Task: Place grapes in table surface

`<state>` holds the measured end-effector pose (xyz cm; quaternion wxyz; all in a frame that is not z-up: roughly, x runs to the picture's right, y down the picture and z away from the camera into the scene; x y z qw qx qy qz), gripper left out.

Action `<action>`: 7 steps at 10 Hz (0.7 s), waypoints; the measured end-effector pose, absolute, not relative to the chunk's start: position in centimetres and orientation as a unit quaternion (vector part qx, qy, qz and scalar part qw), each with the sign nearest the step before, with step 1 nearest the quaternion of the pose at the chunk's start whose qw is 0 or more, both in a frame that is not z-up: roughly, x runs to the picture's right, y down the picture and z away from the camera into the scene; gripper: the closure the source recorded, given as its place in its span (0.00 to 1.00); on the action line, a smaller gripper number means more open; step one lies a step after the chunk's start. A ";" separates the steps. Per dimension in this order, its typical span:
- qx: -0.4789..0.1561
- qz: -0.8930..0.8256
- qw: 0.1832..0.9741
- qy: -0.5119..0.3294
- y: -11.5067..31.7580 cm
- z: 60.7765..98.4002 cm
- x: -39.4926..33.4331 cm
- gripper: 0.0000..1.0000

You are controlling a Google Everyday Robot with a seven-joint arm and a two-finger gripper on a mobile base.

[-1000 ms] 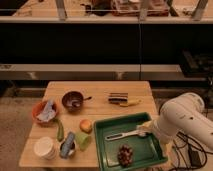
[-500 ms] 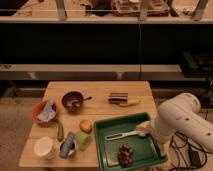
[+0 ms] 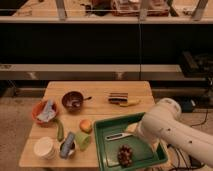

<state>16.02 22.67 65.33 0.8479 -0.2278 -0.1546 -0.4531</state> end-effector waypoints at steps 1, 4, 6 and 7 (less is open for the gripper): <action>-0.215 -0.479 0.837 -0.157 23.0 65.6 15.3 0.20; -0.188 -0.557 0.788 -0.184 24.8 66.5 12.5 0.20; -0.193 -0.566 0.779 -0.192 25.1 66.9 12.1 0.20; -0.194 -0.564 0.779 -0.191 25.2 66.9 12.3 0.20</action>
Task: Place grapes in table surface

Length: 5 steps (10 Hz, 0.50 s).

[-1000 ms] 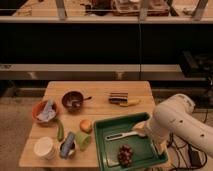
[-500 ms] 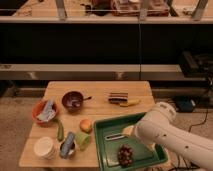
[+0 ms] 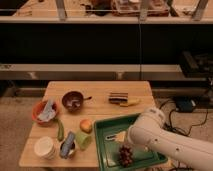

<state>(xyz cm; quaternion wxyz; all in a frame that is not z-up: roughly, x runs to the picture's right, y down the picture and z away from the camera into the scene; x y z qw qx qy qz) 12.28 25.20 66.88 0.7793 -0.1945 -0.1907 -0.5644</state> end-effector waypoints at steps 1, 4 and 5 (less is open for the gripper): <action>-0.195 -0.563 0.780 -0.191 25.2 66.8 12.3 0.20; -0.189 -0.570 0.775 -0.200 25.3 67.1 11.9 0.20; -0.180 -0.577 0.769 -0.209 25.9 67.9 11.2 0.20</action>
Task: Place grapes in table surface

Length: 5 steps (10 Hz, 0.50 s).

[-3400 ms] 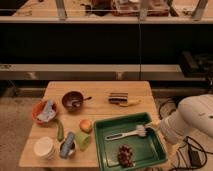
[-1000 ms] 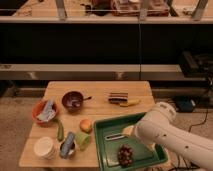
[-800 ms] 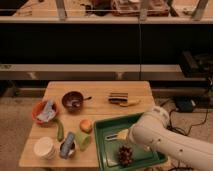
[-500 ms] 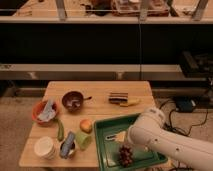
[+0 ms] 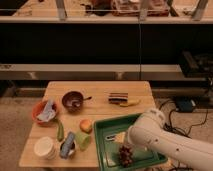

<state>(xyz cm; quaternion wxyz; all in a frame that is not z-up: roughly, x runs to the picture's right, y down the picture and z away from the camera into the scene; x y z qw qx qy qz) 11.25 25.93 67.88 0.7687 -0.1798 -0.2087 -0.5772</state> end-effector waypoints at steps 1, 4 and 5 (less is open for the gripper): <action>-0.175 -0.587 0.761 -0.215 26.6 68.7 10.5 0.20; -0.189 -0.626 0.726 -0.214 29.6 72.4 6.9 0.20; -0.197 -0.632 0.719 -0.211 30.2 73.0 6.5 0.20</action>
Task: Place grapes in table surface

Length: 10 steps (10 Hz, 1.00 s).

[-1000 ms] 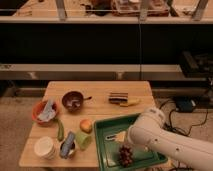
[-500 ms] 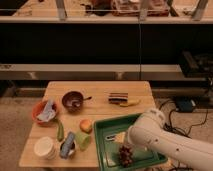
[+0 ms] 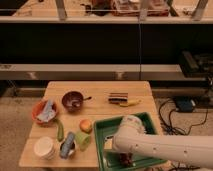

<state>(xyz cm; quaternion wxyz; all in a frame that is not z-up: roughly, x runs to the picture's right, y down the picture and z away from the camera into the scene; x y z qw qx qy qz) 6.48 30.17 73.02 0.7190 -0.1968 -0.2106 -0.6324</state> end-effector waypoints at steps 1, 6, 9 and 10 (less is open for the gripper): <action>-0.218 -0.638 0.711 -0.200 31.5 74.2 6.6 0.20; -0.259 -0.611 0.728 -0.172 33.0 75.5 9.2 0.52; -0.258 -0.608 0.731 -0.171 32.6 75.2 9.4 0.82; -0.261 -0.607 0.731 -0.171 32.6 75.0 9.6 0.92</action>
